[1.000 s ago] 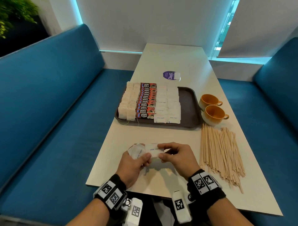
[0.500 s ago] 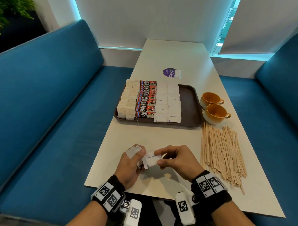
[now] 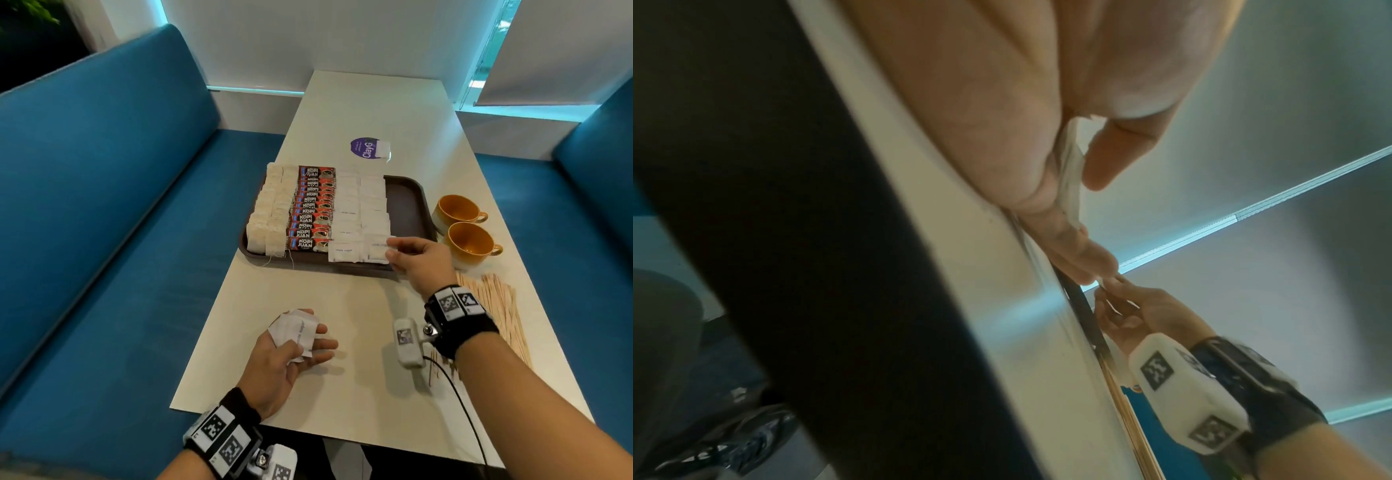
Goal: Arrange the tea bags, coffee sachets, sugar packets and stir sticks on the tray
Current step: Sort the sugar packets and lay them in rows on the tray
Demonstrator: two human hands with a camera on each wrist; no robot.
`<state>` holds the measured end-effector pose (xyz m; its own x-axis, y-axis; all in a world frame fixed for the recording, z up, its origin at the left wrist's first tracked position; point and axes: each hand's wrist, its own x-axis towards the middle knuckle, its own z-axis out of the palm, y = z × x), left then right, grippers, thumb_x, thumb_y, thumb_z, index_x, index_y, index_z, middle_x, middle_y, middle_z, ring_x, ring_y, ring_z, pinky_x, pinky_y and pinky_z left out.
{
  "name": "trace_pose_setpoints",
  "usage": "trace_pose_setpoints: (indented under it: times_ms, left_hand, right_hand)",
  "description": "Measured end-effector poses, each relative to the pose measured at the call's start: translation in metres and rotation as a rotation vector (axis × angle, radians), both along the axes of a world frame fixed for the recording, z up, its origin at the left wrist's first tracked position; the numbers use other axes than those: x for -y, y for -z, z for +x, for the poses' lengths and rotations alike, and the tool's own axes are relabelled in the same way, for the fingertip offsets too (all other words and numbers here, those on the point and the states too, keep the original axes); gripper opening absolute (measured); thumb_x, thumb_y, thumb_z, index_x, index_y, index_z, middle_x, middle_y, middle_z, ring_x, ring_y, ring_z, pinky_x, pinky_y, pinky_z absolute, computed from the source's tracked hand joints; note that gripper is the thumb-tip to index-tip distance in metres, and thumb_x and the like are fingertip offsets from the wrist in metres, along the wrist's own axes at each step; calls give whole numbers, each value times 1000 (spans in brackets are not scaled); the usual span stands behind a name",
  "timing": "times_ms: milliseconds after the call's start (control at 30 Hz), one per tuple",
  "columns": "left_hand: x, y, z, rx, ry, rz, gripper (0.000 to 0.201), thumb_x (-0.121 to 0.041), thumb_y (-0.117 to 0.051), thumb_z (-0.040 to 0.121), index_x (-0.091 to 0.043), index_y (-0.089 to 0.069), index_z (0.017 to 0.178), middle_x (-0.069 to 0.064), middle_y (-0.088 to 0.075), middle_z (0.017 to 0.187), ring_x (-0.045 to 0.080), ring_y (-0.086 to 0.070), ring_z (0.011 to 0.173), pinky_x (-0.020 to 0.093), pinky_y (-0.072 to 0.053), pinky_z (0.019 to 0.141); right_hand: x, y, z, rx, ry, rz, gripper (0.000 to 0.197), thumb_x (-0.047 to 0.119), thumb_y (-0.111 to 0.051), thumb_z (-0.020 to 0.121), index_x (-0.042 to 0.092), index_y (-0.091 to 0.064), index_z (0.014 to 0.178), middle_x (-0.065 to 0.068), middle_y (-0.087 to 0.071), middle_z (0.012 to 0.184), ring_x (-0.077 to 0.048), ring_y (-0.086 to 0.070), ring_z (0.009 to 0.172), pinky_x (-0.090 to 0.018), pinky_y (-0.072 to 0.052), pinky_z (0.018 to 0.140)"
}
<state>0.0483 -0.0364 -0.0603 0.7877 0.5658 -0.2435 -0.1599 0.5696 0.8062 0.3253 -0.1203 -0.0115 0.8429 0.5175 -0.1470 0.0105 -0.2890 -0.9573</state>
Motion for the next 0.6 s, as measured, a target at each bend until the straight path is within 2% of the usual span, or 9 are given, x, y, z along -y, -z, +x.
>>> trace_pose_setpoints:
  times_ms: [100,200,267,333,500,600]
  left_hand:
    - [0,0,1,-9,7,8,55,3,-47,76,1,-52,131,40,-57,121,56,-63,109,49,-59,87]
    - [-1,0,0,-10,4,6,55,4,-49,77,0,-52,132,41,-56,121,56,-63,108,50,-59,88]
    - [-1,1,0,-11,6,9,55,4,-50,77,0,-51,133,40,-57,120,56,-63,108,51,-59,88]
    - [-2,2,0,-7,11,9,58,5,-50,76,0,-50,134,40,-56,121,56,-63,109,51,-58,89]
    - [-3,4,-2,16,36,20,60,7,-48,76,1,-49,135,37,-58,123,55,-63,111,53,-57,93]
    - [-1,2,-1,3,29,36,52,3,-49,82,1,-51,134,33,-61,124,52,-64,112,50,-58,92]
  right_hand:
    - [-11,6,12,92,-82,-150,14,18,-80,87,26,-79,99,7,-76,99,-12,-70,97,-33,-58,91]
    - [-16,8,17,167,-145,-290,11,18,-78,89,25,-79,98,8,-73,95,-7,-66,94,-24,-53,87]
    - [-20,8,18,214,-172,-360,10,17,-77,90,23,-79,97,8,-70,92,-3,-62,88,-14,-48,74]
    - [-22,8,20,243,-190,-412,8,17,-76,90,23,-78,95,7,-69,90,-3,-61,84,-10,-40,65]
    - [-25,3,22,234,-211,-472,8,18,-78,89,25,-79,93,3,-70,94,-7,-62,87,-13,-41,63]
    - [-20,-2,16,267,-182,-421,10,19,-74,92,29,-77,94,2,-70,92,-9,-63,85,-18,-49,69]
